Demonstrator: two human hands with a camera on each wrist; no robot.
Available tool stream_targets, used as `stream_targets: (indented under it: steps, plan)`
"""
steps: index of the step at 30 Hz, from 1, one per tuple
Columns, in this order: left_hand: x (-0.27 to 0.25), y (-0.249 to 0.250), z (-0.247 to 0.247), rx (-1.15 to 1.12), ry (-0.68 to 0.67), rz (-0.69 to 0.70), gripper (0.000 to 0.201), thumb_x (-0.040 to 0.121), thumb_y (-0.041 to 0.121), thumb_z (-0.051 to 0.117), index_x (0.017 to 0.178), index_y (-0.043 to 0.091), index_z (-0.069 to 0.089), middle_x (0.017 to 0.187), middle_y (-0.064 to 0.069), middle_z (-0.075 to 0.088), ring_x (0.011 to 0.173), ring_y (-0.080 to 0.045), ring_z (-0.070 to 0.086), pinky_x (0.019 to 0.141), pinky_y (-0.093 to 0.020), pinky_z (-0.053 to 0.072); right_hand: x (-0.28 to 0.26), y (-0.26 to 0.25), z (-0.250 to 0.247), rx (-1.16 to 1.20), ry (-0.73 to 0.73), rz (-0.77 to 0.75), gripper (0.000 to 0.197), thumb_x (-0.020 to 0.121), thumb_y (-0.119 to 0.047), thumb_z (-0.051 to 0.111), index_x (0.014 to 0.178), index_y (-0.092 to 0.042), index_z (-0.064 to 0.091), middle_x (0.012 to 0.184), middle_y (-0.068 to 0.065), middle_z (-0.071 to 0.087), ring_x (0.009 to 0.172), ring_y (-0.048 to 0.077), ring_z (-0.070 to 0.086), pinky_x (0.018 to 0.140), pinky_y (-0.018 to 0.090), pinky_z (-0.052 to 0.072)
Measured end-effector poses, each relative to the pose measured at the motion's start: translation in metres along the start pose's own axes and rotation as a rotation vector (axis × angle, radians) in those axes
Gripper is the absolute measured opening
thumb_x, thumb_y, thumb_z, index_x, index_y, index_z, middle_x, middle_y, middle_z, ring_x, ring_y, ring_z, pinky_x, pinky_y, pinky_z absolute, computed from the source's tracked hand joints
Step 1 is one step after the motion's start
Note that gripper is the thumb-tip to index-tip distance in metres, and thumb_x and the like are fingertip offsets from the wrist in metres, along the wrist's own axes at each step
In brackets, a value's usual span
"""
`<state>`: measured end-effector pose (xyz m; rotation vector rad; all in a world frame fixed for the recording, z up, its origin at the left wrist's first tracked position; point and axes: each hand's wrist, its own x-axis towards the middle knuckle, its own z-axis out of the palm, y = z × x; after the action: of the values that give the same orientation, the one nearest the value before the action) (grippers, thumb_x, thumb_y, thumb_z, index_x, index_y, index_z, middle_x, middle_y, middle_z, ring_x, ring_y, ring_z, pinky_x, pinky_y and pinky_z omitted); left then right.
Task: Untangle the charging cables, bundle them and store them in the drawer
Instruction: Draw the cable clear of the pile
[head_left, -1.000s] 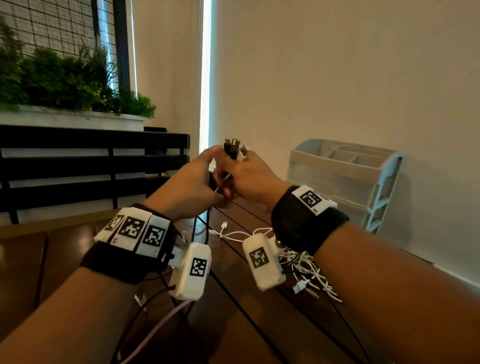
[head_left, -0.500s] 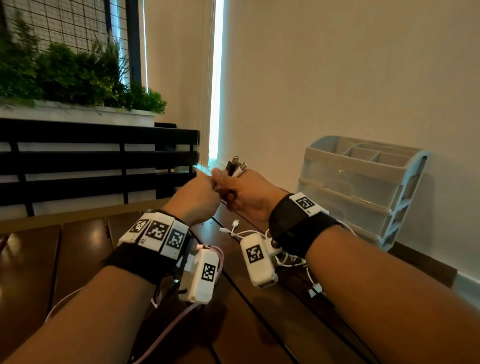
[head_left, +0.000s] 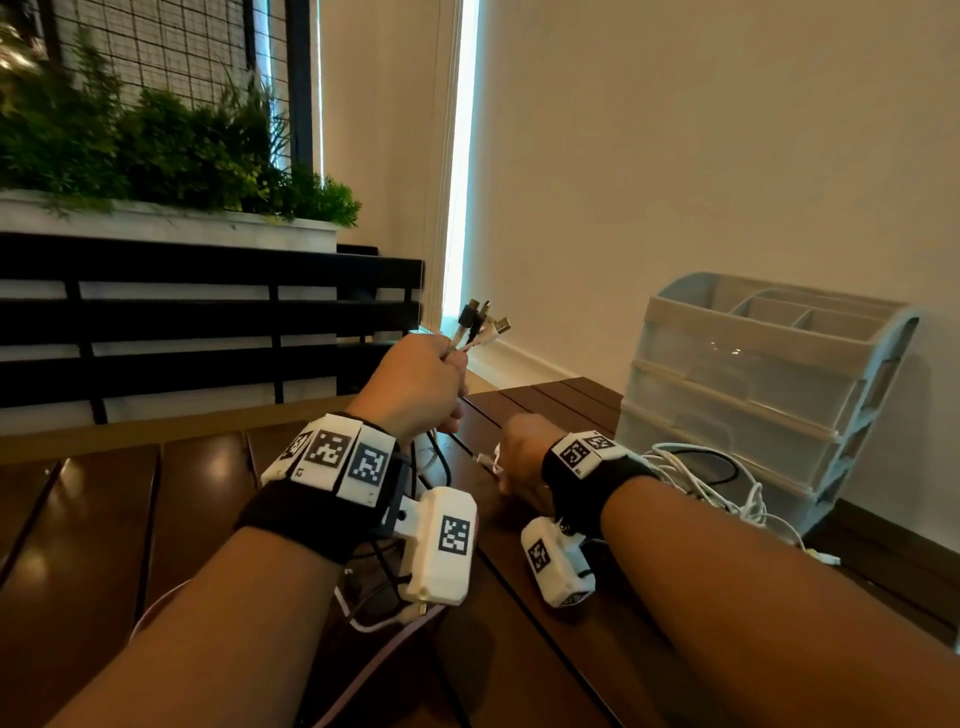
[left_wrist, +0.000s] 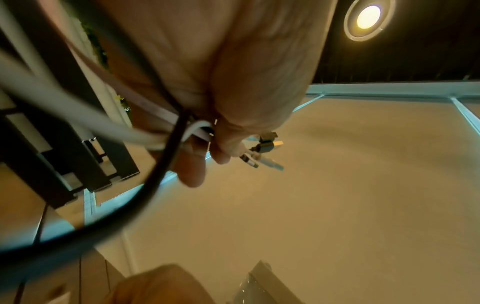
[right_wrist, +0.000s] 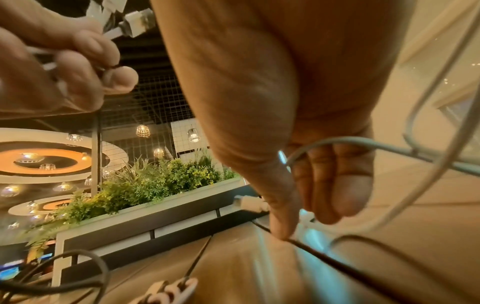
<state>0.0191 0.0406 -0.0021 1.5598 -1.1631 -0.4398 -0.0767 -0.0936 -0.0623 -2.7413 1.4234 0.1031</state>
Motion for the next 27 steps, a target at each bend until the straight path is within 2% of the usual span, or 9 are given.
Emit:
stream_targets:
  steps: [2, 5, 7, 9, 12, 15, 18, 23, 27]
  plan:
    - [0.001, -0.001, 0.002, 0.070, 0.004, 0.015, 0.031, 0.102, 0.020, 0.042, 0.078, 0.010, 0.059, 0.072, -0.005, 0.064, 0.049, -0.008, 0.050, 0.042, -0.021, 0.040, -0.002, 0.002, -0.008, -0.018, 0.111, -0.031, 0.030, 0.078, -0.036, 0.076, 0.085, -0.010, 0.065, 0.085, 0.005, 0.061, 0.075, 0.020, 0.055, 0.063, 0.028, 0.041]
    - [0.002, 0.002, 0.002, 0.127, 0.061, 0.017, 0.027, 0.100, 0.022, 0.044, 0.084, 0.013, 0.064, 0.074, 0.000, 0.057, 0.057, -0.008, 0.047, 0.050, -0.024, 0.032, -0.009, 0.008, -0.026, 0.091, 0.081, -0.010, 0.034, 0.082, -0.041, 0.070, 0.079, -0.008, 0.062, 0.074, 0.004, 0.056, 0.071, 0.021, 0.053, 0.058, 0.028, 0.038]
    - [0.004, 0.005, 0.004, 0.037, 0.057, -0.042, 0.020, 0.096, 0.022, 0.049, 0.096, 0.009, 0.065, 0.074, -0.004, 0.051, 0.059, -0.014, 0.042, 0.050, -0.026, 0.030, -0.018, 0.013, -0.041, 0.427, 0.080, 0.042, 0.026, 0.089, -0.028, 0.063, 0.077, -0.005, 0.061, 0.065, 0.007, 0.052, 0.058, 0.021, 0.048, 0.051, 0.026, 0.036]
    - [0.002, 0.006, 0.006, -0.065, 0.025, -0.118, 0.018, 0.093, 0.024, 0.052, 0.102, 0.014, 0.065, 0.069, -0.013, 0.049, 0.053, -0.016, 0.036, 0.046, -0.025, 0.026, -0.032, 0.020, -0.054, 0.969, 0.085, 0.092, 0.023, 0.095, -0.012, 0.051, 0.076, -0.002, 0.058, 0.059, 0.009, 0.048, 0.049, 0.018, 0.041, 0.047, 0.025, 0.035]
    - [0.000, 0.006, 0.009, -0.210, -0.003, -0.230, 0.021, 0.093, 0.035, 0.051, 0.084, 0.018, 0.057, 0.054, -0.004, 0.036, 0.041, -0.013, 0.027, 0.040, -0.022, 0.020, -0.058, 0.030, -0.072, 1.483, -0.001, 0.056, 0.026, 0.101, -0.006, 0.034, 0.082, -0.002, 0.052, 0.066, 0.011, 0.054, 0.056, 0.017, 0.049, 0.046, 0.021, 0.043]
    - [-0.005, 0.005, 0.016, -0.331, -0.055, -0.295, 0.041, 0.096, 0.036, 0.048, 0.060, 0.020, 0.041, 0.047, 0.004, 0.031, 0.039, -0.011, 0.025, 0.040, -0.020, 0.020, -0.078, 0.037, -0.077, 1.491, 0.032, -0.087, 0.015, 0.098, -0.005, 0.042, 0.089, -0.005, 0.054, 0.072, 0.011, 0.067, 0.065, 0.021, 0.060, 0.063, 0.028, 0.045]
    - [-0.004, -0.002, 0.020, -0.456, -0.142, -0.340, 0.041, 0.100, 0.038, 0.044, 0.067, 0.014, 0.050, 0.049, 0.005, 0.033, 0.038, -0.009, 0.026, 0.038, -0.019, 0.021, -0.092, 0.033, -0.072, 1.395, 0.099, -0.194, 0.011, 0.095, -0.005, 0.052, 0.087, -0.008, 0.058, 0.077, 0.010, 0.069, 0.071, 0.023, 0.062, 0.074, 0.035, 0.045]
    - [-0.006, 0.003, 0.025, -0.718, -0.261, -0.326, 0.036, 0.101, 0.040, 0.040, 0.102, 0.011, 0.061, 0.049, 0.006, 0.025, 0.038, -0.005, 0.019, 0.034, -0.014, 0.016, -0.118, 0.025, -0.062, 1.239, 0.177, -0.289, 0.010, 0.094, -0.004, 0.054, 0.088, -0.008, 0.059, 0.073, 0.008, 0.068, 0.065, 0.019, 0.062, 0.064, 0.028, 0.047]
    - [-0.007, 0.005, 0.028, -0.784, -0.301, -0.264, 0.060, 0.083, 0.069, 0.049, 0.091, 0.011, 0.063, 0.052, 0.005, 0.023, 0.045, -0.007, 0.016, 0.039, -0.016, 0.015, -0.123, 0.023, -0.050, 1.132, 0.166, -0.311, 0.007, 0.093, -0.004, 0.056, 0.087, -0.007, 0.059, 0.072, 0.007, 0.068, 0.070, 0.024, 0.060, 0.065, 0.028, 0.047]
